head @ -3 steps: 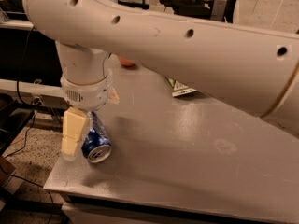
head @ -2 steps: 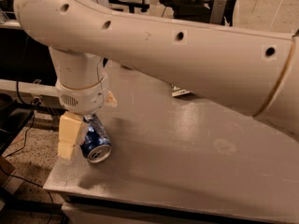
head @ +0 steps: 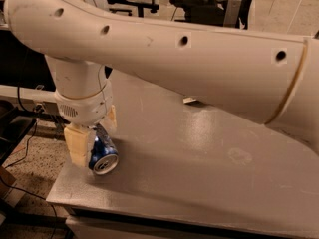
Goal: Pick pepsi can
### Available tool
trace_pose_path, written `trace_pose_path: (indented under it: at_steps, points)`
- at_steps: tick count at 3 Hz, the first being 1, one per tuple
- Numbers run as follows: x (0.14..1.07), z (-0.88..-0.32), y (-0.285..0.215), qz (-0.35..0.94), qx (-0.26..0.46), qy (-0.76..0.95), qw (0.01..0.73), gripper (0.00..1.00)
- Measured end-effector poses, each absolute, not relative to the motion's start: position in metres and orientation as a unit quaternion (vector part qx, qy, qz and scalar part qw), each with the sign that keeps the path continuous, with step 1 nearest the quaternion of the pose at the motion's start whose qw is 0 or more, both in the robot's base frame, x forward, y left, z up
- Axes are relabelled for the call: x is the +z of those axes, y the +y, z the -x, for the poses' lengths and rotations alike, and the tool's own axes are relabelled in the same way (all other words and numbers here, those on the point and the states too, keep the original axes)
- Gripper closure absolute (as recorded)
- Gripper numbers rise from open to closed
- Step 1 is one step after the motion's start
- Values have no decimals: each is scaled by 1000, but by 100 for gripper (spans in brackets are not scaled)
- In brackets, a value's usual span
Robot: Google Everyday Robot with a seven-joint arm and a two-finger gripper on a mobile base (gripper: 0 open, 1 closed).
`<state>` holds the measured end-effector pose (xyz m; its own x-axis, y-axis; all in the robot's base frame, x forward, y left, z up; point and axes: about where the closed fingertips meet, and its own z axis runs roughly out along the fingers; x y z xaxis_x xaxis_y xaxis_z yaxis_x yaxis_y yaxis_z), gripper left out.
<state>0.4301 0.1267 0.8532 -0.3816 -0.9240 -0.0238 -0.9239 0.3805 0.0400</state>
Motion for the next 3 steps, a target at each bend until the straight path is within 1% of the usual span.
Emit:
trace_pose_path:
  at_steps: [2, 3]
  points:
    - [865, -434, 122, -555, -17, -831, -13, 83]
    - [888, -443, 108, -554, -13, -831, -39, 100]
